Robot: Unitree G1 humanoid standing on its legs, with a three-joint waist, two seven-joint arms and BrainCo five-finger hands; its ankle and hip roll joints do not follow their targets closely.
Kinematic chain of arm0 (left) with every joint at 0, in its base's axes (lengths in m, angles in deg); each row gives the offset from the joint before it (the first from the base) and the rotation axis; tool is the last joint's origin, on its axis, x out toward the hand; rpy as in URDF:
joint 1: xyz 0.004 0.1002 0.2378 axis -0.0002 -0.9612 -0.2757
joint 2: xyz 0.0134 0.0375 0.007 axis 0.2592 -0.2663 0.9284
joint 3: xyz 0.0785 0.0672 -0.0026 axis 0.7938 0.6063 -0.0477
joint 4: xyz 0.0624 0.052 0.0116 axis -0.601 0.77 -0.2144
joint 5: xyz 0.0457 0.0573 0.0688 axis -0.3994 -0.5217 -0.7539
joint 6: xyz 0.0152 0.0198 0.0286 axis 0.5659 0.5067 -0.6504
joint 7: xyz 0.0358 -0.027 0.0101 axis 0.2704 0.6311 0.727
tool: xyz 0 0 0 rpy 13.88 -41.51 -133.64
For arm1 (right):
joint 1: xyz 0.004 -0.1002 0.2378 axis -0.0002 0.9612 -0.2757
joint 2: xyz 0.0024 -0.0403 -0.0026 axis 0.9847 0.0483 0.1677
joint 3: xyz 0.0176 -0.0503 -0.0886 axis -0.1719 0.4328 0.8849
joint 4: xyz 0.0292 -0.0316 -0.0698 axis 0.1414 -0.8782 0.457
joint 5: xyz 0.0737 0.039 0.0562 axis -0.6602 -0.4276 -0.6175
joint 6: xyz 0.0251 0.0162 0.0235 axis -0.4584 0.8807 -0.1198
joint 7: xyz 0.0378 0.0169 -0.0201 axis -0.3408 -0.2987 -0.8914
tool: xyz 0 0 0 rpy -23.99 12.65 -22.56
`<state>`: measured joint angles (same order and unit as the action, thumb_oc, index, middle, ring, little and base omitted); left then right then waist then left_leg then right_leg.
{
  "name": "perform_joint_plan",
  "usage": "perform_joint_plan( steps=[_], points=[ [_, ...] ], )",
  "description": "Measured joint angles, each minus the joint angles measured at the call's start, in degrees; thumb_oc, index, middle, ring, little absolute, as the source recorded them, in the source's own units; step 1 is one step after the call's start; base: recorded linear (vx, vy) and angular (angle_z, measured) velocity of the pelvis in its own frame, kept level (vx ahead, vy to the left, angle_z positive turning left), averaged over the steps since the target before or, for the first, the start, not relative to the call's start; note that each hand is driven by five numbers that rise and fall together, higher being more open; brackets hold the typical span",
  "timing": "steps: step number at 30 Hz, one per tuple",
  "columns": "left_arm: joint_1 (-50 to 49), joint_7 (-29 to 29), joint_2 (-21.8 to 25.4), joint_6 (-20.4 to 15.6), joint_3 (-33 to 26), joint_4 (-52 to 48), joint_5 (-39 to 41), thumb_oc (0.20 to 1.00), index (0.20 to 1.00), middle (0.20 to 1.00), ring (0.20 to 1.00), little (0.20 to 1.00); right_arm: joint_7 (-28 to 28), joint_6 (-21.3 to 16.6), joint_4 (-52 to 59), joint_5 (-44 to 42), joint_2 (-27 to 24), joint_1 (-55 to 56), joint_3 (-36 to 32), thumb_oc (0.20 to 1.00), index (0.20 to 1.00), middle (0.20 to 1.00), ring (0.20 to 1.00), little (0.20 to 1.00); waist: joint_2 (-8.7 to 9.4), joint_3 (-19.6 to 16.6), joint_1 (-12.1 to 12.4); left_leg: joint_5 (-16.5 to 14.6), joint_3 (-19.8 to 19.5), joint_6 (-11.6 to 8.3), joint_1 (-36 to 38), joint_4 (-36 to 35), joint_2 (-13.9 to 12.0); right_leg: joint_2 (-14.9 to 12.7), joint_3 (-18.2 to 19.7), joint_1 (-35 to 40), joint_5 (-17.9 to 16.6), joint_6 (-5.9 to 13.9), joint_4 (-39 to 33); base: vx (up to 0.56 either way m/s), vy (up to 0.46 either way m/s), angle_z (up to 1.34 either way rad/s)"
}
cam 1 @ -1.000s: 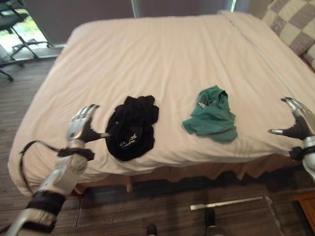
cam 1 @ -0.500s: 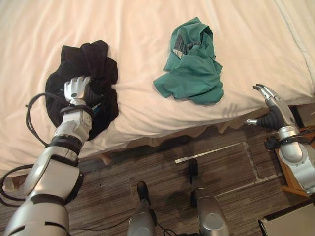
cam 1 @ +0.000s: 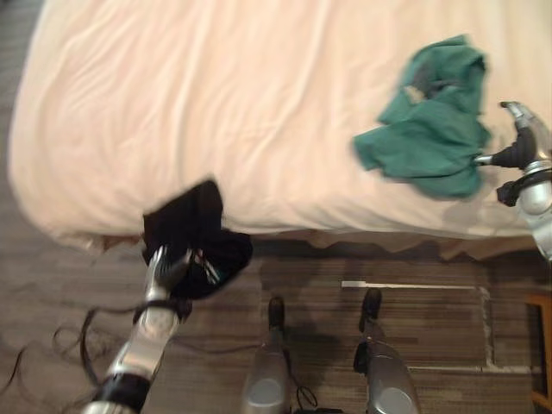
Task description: Tidy up the quilt and then pick up the clothes from the bed and put them into the laundry hamper.
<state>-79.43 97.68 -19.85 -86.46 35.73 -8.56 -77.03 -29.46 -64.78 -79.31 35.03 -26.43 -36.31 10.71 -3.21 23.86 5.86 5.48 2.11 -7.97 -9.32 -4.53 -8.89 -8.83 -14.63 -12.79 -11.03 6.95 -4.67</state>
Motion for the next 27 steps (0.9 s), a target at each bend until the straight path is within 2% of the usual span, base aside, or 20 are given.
perform_joint_plan(
  steps=[2,3,4,5,6,10,13,14,15,17,18,19,20,21,22,23,24,25,26,27],
  points=[
    [-4.39,-0.14,-0.61,-0.03,-0.12,0.56,3.62,0.2,0.2,0.2,0.2,0.2,0.05,0.55,-5.68,-1.63,0.72,-1.09,-0.54,1.0,1.0,1.0,1.0,1.0,-0.32,0.28,2.82,0.56,-1.79,0.15,-1.07,0.01,0.4,-0.46,-1.42,0.1,0.14,0.05,0.0,-0.02,-0.069,0.48],
    [-5.58,-0.17,-0.62,0.0,0.13,0.93,4.5,0.2,0.2,0.2,0.2,0.2,0.13,0.83,-10.97,-2.9,2.18,-2.69,-1.69,1.0,1.0,1.0,1.0,1.0,-0.29,0.41,3.33,0.93,-3.11,0.15,-1.84,0.01,0.53,-0.72,-2.47,0.17,0.18,0.0,-0.01,-0.03,-0.073,0.56],
    [-6.44,-0.36,-0.59,0.03,0.22,1.28,4.51,0.2,0.2,0.2,0.2,0.2,0.3,0.87,-14.83,-4.53,3.0,-3.71,-2.82,0.426,0.426,0.426,0.426,0.426,-0.65,0.57,4.52,1.34,-4.47,0.16,-2.59,0.0,0.89,-1.06,-3.81,0.4,0.3,0.06,0.0,-0.04,-0.068,0.55],
    [-6.58,-0.46,-0.57,0.05,0.24,1.3,4.52,0.2,0.2,0.2,0.2,0.2,0.41,0.89,-16.91,-5.14,3.14,-4.33,-3.59,0.2,0.2,0.2,0.2,0.2,-0.8,0.64,5.25,1.5,-4.82,0.26,-2.75,0.0,1.16,-1.21,-4.23,0.55,0.42,0.17,0.0,-0.04,-0.058,0.53],
    [-6.65,-1.0,-0.71,0.05,0.34,1.67,4.56,0.2,0.2,0.2,0.2,0.2,0.25,0.68,-22.07,-6.58,3.63,-5.71,-4.11,0.2,0.2,0.2,0.2,0.2,-0.89,0.7,5.73,1.86,-6.12,0.22,-2.64,0.0,1.52,-1.52,-5.3,1.48,0.47,0.19,0.0,-0.02,-0.016,0.36],
    [-5.06,-2.24,-0.64,-0.03,1.59,0.89,4.56,0.2,0.2,0.2,0.2,0.2,-0.11,1.47,-23.89,-6.62,4.98,-6.44,-2.31,0.2,0.2,0.2,0.2,0.2,-0.66,0.59,5.66,1.98,-7.52,0.13,-1.92,-0.02,1.61,-1.69,-6.75,3.22,0.91,0.62,-0.01,-0.01,0.004,0.21],
    [-2.88,-2.71,-1.93,-0.14,2.77,-0.76,4.57,0.2,0.2,0.2,0.2,0.2,0.35,2.16,-14.48,-7.2,8.93,-1.61,-3.91,0.2,0.2,0.2,0.2,0.2,-0.48,0.49,5.02,1.64,-7.32,-0.34,-0.82,-0.02,1.21,-1.23,-6.24,4.08,0.91,0.61,0.0,0.04,-0.055,-0.11],
    [-2.66,-2.79,-2.83,-0.16,2.41,-2.01,4.56,0.2,0.2,0.2,0.2,0.2,0.18,2.71,-2.11,-7.31,10.14,5.0,-3.72,0.2,0.2,0.2,0.2,0.2,-0.3,0.4,5.14,1.63,-6.86,-0.34,0.43,-0.02,0.65,-0.6,-5.69,4.9,0.92,0.57,-0.01,0.06,-0.099,-0.32],
    [-2.63,-2.83,-3.41,-0.16,2.21,-2.22,4.57,0.2,0.2,0.2,0.2,0.2,-0.49,2.29,4.45,-7.5,12.15,8.7,-3.14,0.2,0.2,0.2,0.2,0.2,-0.1,0.3,5.07,1.76,-6.43,-0.36,1.66,-0.02,0.18,-0.07,-5.4,5.75,1.0,0.45,-0.01,0.08,-0.114,-0.32],
    [-2.27,-3.29,-4.54,-0.39,2.36,-3.04,4.55,0.2,0.2,0.2,0.2,0.2,-3.0,0.22,8.74,-9.61,17.2,11.22,0.17,0.2,0.2,0.2,0.2,0.2,-0.15,0.14,4.95,1.38,-5.97,-0.82,3.32,0.01,-0.72,0.77,-5.3,7.42,1.6,-0.41,0.0,0.05,-0.105,-0.07],
    [-1.2,-3.83,-6.86,-0.91,2.39,-3.64,4.53,0.2,0.2,0.2,0.2,0.2,-4.46,-0.53,13.87,-12.33,20.74,15.42,-0.03,0.2,0.2,0.2,0.2,0.2,-0.83,-0.19,5.24,1.25,-6.65,-1.07,3.04,0.57,-0.92,1.09,-7.08,9.31,1.72,-0.57,0.02,-0.03,-0.036,0.63],
    [0.49,-4.2,-8.81,-0.94,2.92,-3.45,4.54,0.2,0.2,0.2,0.2,0.2,-5.1,-2.08,15.99,-13.71,21.18,18.91,-0.19,0.2,0.2,0.2,0.2,0.2,-1.34,-0.68,4.63,1.42,-6.79,-1.46,1.84,1.66,-0.65,0.37,-9.92,10.43,2.2,-0.73,0.0,-0.04,0.083,1.2],
    [0.92,-4.33,-9.9,-1.09,3.9,-3.47,4.53,0.2,0.2,0.2,0.2,0.2,-6.17,-3.06,15.75,-14.18,22.15,20.47,0.88,0.2,0.2,0.2,0.2,0.2,-1.93,-2.36,3.85,1.22,-6.22,-0.85,0.55,1.71,-0.66,0.25,-12.31,10.93,3.64,-0.71,0.05,0.03,0.067,1.55],
    [2.38,-4.92,-10.15,-0.3,5.65,-3.12,4.53,0.2,0.2,0.2,0.2,0.2,-8.27,-3.53,16.08,-15.88,24.8,21.97,2.87,0.2,0.2,0.2,0.2,0.2,-2.25,-3.93,4.61,-2.59,1.34,0.76,-1.06,1.22,-2.15,-1.14,-15.74,11.72,3.99,-0.29,1.65,-0.07,0.196,2.25],
    [4.52,-5.38,-11.54,0.64,5.54,-2.43,4.51,0.2,0.2,0.2,0.2,0.2,-8.36,-3.3,19.06,-16.96,25.86,25.94,2.0,0.2,0.2,0.2,0.2,0.2,-0.68,-4.71,2.1,-9.12,20.17,-0.5,-1.75,3.36,-5.38,-4.89,-22.63,13.61,4.38,-0.51,2.68,-0.05,0.123,2.45],
    [5.33,-5.47,-12.12,0.44,5.59,-2.13,4.52,0.2,0.2,0.2,0.2,0.2,-8.69,-3.34,20.07,-17.59,25.73,27.48,2.48,0.2,0.2,0.2,0.2,0.2,0.17,-5.53,1.34,-8.35,24.23,0.32,-2.96,5.0,-6.26,-6.57,-25.84,15.15,4.57,-0.65,3.1,-0.05,0.156,3.17],
    [5.41,-5.49,-12.67,-0.21,6.39,-2.98,4.53,0.2,0.2,0.2,0.2,0.2,-10.54,-3.23,22.07,-17.82,25.42,29.36,4.76,0.2,0.2,0.2,0.2,0.2,0.13,-8.02,0.15,-5.21,34.51,2.37,-4.02,9.34,-10.94,-8.37,-31.91,18.75,4.57,-0.8,4.27,0.1,0.122,2.82],
    [4.49,-5.5,-12.81,-0.18,6.88,-2.98,4.54,0.2,0.2,0.2,0.2,0.2,-11.3,-3.67,23.85,-17.95,25.67,31.46,4.79,0.2,0.2,0.2,0.2,0.2,-0.17,-10.33,-0.79,-3.66,35.79,3.27,-3.87,11.05,-11.6,-8.95,-33.03,21.47,4.63,-0.77,4.77,0.26,0.299,2.96],
    [1.06,-5.49,-12.72,-0.21,6.99,-3.46,4.54,0.2,0.2,0.2,0.2,0.2,-11.74,-3.92,26.0,-18.53,25.91,34.36,4.48,0.2,0.2,0.2,0.2,0.2,-0.94,-14.52,-0.87,-0.2,36.42,6.2,-2.18,11.35,-10.81,-10.19,-33.75,24.88,4.61,-0.75,6.14,0.28,0.329,2.0],
    [-0.43,-5.44,-12.77,-0.22,6.87,-3.55,4.55,0.2,0.2,0.2,0.2,0.2,-11.77,-3.91,27.37,-18.7,26.0,35.8,4.05,0.2,0.2,0.2,0.2,0.2,-1.3,-16.37,-0.67,1.02,36.46,7.72,-0.93,11.53,-9.85,-10.75,-33.58,26.28,4.61,-0.75,7.25,0.24,0.247,1.69]
  ],
)
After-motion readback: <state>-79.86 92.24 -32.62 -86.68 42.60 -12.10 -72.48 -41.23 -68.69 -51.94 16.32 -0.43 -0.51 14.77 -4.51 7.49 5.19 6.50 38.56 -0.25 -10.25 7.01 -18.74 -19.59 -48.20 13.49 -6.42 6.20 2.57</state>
